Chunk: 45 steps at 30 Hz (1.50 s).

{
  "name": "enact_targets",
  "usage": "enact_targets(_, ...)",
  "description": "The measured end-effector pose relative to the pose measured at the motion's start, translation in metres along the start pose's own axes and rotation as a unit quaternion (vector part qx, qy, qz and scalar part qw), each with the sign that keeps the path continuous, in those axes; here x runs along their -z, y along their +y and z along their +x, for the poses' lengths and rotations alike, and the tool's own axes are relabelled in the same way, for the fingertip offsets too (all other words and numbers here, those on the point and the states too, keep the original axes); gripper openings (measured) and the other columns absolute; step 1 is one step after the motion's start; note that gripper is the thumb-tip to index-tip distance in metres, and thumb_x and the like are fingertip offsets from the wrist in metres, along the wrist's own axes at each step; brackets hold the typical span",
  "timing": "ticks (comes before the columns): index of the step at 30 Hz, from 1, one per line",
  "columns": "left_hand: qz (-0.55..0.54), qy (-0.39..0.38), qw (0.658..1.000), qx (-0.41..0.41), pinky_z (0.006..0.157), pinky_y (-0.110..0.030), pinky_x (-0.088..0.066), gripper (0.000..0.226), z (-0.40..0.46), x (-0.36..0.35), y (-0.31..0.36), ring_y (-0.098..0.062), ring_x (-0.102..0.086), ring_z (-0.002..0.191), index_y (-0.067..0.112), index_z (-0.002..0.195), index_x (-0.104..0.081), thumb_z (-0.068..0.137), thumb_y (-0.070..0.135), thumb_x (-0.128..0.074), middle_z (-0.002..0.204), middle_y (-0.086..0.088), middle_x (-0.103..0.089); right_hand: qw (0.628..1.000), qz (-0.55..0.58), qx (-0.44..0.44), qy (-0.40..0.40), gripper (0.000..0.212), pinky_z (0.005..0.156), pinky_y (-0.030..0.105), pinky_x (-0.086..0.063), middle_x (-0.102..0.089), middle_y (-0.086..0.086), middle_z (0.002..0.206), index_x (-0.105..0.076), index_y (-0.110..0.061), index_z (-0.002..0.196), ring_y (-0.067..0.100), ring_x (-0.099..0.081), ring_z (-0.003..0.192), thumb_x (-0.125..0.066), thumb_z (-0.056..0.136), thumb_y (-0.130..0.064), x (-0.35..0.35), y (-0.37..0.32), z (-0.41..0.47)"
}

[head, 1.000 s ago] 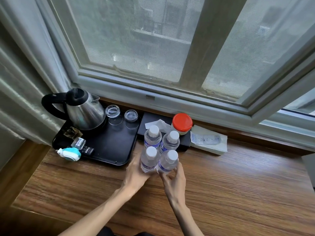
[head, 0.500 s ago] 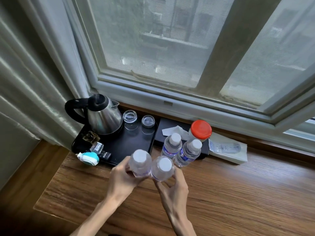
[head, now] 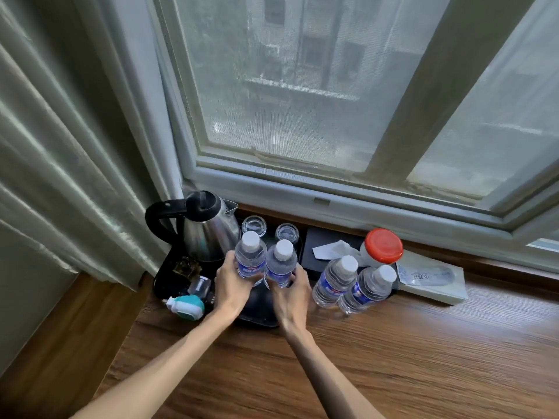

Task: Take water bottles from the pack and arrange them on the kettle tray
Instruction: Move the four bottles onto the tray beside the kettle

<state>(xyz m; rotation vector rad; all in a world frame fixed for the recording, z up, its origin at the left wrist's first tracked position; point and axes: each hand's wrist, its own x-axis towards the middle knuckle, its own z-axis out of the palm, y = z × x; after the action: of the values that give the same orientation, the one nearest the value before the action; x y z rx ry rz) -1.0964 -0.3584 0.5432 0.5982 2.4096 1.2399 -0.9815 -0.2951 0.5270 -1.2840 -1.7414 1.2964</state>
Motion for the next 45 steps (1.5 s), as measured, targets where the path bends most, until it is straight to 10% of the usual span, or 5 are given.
enact_targets(8, -0.004, 0.034, 0.999, 0.017, 0.075, -0.027, -0.045, 0.047, 0.019, -0.025, 0.004, -0.029, -0.069, 0.1, 0.011, 0.105, -0.054, 0.071, 0.015, -0.086, 0.106, -0.01, -0.073, 0.998, -0.037, -0.001, 0.041, 0.035, 0.089, 0.033, -0.052, -0.065, -0.002, 0.108, -0.06, -0.026, 0.109, 0.016, -0.063, 0.101, -0.08, 0.081, -0.022, -0.024, 0.006, 0.03)
enact_targets(21, -0.14, -0.029, 0.987, 0.08, 0.109, -0.039, -0.045, 0.084, 0.009, -0.022, -0.013, -0.018, -0.05, 0.131, 0.005, 0.136, -0.04, 0.066, -0.004, -0.086, 0.14, -0.008, -0.051, 0.997, 0.015, -0.066, -0.037, 0.092, 0.111, 0.033, -0.045, -0.051, -0.012, 0.145, -0.033, -0.019, 0.15, 0.006, -0.049, 0.134, -0.082, 0.073, -0.035, -0.012, 0.005, 0.014)
enact_targets(28, -0.095, -0.121, 0.988, 0.002, 0.09, -0.031, -0.056, 0.047, -0.085, -0.052, -0.018, -0.02, -0.063, 0.106, 0.014, 0.111, -0.057, 0.071, -0.009, -0.071, 0.113, -0.005, -0.062, 0.992, -0.03, -0.113, 0.046, 0.015, 0.087, 0.027, -0.057, -0.076, -0.005, 0.095, -0.07, -0.021, 0.096, 0.006, -0.071, 0.088, -0.073, 0.087, -0.009, 0.086, 0.034, -0.065)
enact_targets(37, -0.053, -0.224, 0.967, -0.111, 0.094, -0.024, -0.045, 0.076, -0.075, -0.104, 0.052, -0.005, -0.053, 0.112, 0.029, 0.121, -0.054, 0.055, 0.042, -0.088, 0.121, 0.009, -0.055, 0.98, -0.062, -0.112, 0.153, 0.103, 0.115, 0.051, -0.038, -0.037, 0.011, 0.157, -0.021, -0.015, 0.158, 0.027, -0.041, 0.142, -0.085, 0.077, -0.019, 0.138, 0.061, -0.018)
enact_targets(45, -0.054, -0.185, 0.976, -0.098, 0.068, -0.01, -0.046, 0.046, -0.069, -0.11, 0.057, -0.009, -0.066, 0.09, 0.023, 0.101, -0.062, 0.063, 0.017, -0.087, 0.096, 0.007, -0.071, 0.989, -0.006, -0.08, 0.123, 0.065, 0.1, 0.049, -0.052, -0.07, -0.009, 0.117, -0.054, -0.023, 0.131, 0.003, -0.064, 0.104, -0.087, 0.076, -0.025, 0.14, 0.056, -0.001)
